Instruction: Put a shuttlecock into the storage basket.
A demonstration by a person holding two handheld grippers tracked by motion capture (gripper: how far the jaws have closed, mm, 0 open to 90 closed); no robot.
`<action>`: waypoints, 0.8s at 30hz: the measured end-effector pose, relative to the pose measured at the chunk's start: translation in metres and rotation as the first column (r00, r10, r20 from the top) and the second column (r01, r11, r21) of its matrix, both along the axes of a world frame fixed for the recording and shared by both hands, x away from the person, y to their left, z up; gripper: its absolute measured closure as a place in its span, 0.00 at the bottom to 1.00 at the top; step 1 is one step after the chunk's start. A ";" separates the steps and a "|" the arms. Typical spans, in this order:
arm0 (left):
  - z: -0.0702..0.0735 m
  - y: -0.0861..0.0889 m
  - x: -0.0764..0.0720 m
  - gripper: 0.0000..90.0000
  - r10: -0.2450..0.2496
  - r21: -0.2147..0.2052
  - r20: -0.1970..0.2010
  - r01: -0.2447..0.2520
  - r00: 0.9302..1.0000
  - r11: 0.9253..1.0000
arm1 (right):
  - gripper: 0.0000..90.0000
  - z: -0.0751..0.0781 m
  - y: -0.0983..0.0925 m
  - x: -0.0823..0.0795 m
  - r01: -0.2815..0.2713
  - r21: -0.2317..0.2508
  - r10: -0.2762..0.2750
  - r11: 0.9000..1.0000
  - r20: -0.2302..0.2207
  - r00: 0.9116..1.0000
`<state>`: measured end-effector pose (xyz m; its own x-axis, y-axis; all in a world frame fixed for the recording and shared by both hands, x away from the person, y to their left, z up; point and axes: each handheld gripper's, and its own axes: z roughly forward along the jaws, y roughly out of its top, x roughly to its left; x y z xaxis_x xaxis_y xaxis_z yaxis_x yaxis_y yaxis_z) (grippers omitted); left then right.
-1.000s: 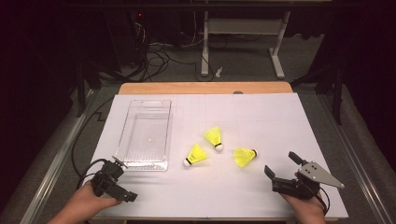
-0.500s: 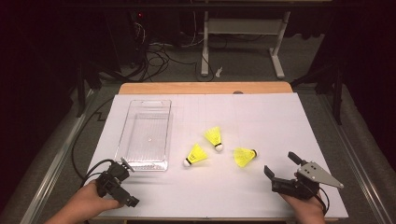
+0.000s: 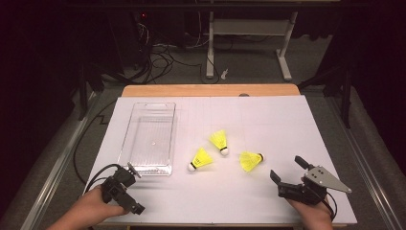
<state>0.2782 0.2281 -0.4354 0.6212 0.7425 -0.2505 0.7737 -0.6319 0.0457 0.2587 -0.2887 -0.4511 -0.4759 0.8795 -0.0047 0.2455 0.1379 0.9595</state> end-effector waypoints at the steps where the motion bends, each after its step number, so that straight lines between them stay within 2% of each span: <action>1: 0.000 -0.001 0.000 0.01 -0.006 0.000 -0.001 0.006 1.000 1.000 | 0.02 0.000 0.000 0.000 0.000 0.000 0.000 1.000 -0.001 1.000; 11: 0.003 -0.012 0.000 0.01 -0.033 -0.011 -0.003 0.033 0.999 0.999 | 0.02 0.000 -0.001 0.000 0.002 0.003 -0.002 1.000 0.001 1.000; 24: 0.002 -0.038 0.002 0.01 -0.080 -0.029 -0.020 0.079 0.997 0.996 | 0.02 0.001 -0.001 0.000 0.000 0.003 0.000 1.000 0.002 1.000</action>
